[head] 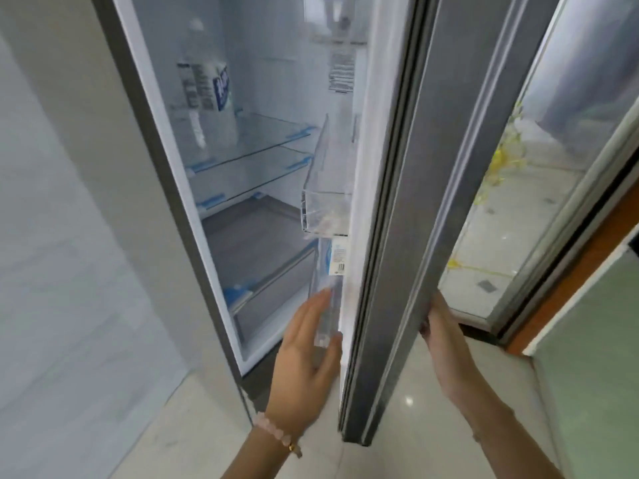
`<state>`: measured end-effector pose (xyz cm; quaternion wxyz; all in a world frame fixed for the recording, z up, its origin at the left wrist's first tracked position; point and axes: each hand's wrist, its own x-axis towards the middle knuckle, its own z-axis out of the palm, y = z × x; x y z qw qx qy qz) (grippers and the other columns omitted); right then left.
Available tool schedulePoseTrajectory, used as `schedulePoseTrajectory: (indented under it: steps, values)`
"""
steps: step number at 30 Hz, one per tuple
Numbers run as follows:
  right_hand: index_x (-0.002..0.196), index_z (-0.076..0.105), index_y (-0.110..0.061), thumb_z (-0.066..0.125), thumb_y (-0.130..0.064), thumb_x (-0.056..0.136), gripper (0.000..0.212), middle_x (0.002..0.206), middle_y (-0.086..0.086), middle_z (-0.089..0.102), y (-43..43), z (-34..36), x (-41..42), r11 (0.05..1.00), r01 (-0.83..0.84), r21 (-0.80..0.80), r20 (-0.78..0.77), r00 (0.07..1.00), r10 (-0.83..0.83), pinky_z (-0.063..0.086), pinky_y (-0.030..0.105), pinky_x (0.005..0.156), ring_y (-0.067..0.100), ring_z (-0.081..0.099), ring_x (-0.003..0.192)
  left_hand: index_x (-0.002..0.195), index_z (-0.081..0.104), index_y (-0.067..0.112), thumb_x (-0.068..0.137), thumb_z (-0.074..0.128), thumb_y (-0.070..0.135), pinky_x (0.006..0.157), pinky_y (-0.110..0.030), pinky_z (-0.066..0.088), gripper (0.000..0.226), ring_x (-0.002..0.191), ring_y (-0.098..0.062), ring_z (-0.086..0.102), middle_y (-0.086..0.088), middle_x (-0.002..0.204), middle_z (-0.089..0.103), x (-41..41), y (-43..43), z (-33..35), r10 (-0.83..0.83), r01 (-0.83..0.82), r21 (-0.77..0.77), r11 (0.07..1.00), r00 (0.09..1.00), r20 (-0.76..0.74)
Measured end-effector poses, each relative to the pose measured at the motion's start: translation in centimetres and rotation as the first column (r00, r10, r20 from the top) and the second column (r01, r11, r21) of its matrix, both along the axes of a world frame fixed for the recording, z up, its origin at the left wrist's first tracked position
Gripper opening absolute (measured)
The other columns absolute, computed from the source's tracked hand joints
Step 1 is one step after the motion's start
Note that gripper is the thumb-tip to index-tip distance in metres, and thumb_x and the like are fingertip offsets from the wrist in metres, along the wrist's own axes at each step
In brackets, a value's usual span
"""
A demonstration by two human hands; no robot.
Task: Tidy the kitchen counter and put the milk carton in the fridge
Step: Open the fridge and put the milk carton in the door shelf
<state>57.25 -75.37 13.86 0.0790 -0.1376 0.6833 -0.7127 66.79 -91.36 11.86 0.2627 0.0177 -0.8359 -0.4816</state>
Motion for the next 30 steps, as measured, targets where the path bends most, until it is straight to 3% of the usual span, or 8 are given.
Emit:
schedulePoseTrajectory:
  steps: [3,6,9,17,22,26,28,30]
  values:
    - [0.133,0.047,-0.034,0.049,-0.074,0.07,0.075,0.132,-0.015,0.056,-3.7,0.5,1.3,0.986,-0.162,0.044,-0.024,0.986,0.163,0.038,0.028,0.107,0.001,0.05,0.124,0.136,0.01,0.048,0.086,0.055,0.041,0.107,-0.008,0.022,0.067,0.126,0.019,0.023,0.036,0.137,0.023,0.3,-1.2,0.3,-0.031,0.026,0.054,0.998,0.995,0.094]
    - [0.142,0.035,-0.033,0.044,-0.068,0.079,0.072,0.144,-0.016,0.042,-7.5,1.1,1.8,0.963,-0.237,0.126,-0.044,0.969,0.244,0.024,0.037,0.118,0.001,0.035,0.135,0.138,0.01,0.043,0.077,0.069,0.036,0.108,-0.023,0.032,0.085,0.124,0.005,0.034,0.023,0.136,0.031,-0.1,-3.3,1.1,0.098,-0.118,0.178,0.977,0.988,0.117]
    - [0.146,0.028,-0.025,0.037,-0.048,0.09,0.061,0.152,-0.012,0.031,-10.3,1.5,1.1,0.932,-0.238,0.272,-0.104,0.956,0.275,0.017,0.03,0.119,0.001,0.026,0.139,0.142,0.016,0.025,0.071,0.075,0.035,0.106,-0.032,0.04,0.093,0.123,-0.01,0.041,0.008,0.137,0.034,-1.2,-5.8,1.8,0.238,-0.257,0.16,0.953,0.963,0.127]
    - [0.147,0.008,-0.033,0.032,-0.037,0.098,0.054,0.15,-0.029,-0.005,-15.8,0.9,-3.6,0.799,-0.247,0.549,-0.33,0.814,0.478,0.004,0.024,0.119,-0.01,-0.005,0.14,0.136,0.038,0.01,0.08,0.068,0.018,0.096,-0.03,0.047,0.064,0.107,-0.018,0.051,-0.006,0.122,0.041,-3.4,-11.5,1.0,0.63,-0.63,0.027,0.776,0.774,-0.063]
    - [0.147,-0.007,-0.033,0.031,-0.042,0.097,0.063,0.15,-0.024,-0.027,-18.0,-0.8,-5.0,0.686,-0.248,0.684,-0.36,0.704,0.612,0.013,0.027,0.119,-0.002,-0.008,0.143,0.13,0.045,0.01,0.08,0.068,0.016,0.092,-0.033,0.05,0.055,0.106,-0.017,0.054,-0.001,0.117,0.045,-4.2,-13.7,0.9,0.648,-0.644,0.079,0.761,0.76,-0.04]
    - [0.142,-0.004,-0.044,0.038,-0.035,0.097,0.062,0.151,-0.03,-0.016,-17.3,-1.6,-5.7,0.728,-0.247,0.64,-0.419,0.682,0.599,0.011,0.006,0.111,-0.013,-0.005,0.139,0.13,0.045,0.013,0.08,0.067,0.018,0.088,-0.028,0.049,0.055,0.1,-0.016,0.056,0.004,0.113,0.044,-4.1,-14.0,0.2,0.636,-0.631,0.084,0.772,0.77,-0.06]
    - [0.144,0.013,-0.04,0.045,-0.029,0.096,0.059,0.15,-0.032,0.005,-16.6,-2.6,-6.4,0.774,-0.232,0.59,-0.413,0.737,0.536,0.009,-0.004,0.105,-0.018,0.007,0.136,0.13,0.045,0.014,0.082,0.065,0.017,0.086,-0.026,0.048,0.052,0.097,-0.013,0.055,0.004,0.113,0.045,-3.7,-13.8,-0.4,0.639,-0.636,0.068,0.769,0.769,-0.036]
    - [0.14,0.034,-0.033,0.05,-0.025,0.094,0.05,0.139,-0.026,0.036,-15.4,-4.5,-7.2,0.792,-0.236,0.563,-0.318,0.823,0.471,0.023,0.002,0.105,-0.012,0.033,0.128,0.125,0.049,0.015,0.085,0.06,0.015,0.083,-0.027,0.049,0.041,0.095,-0.013,0.057,0.003,0.112,0.05,-2.9,-13.2,-2.1,0.644,-0.643,0.059,0.763,0.765,0.012]
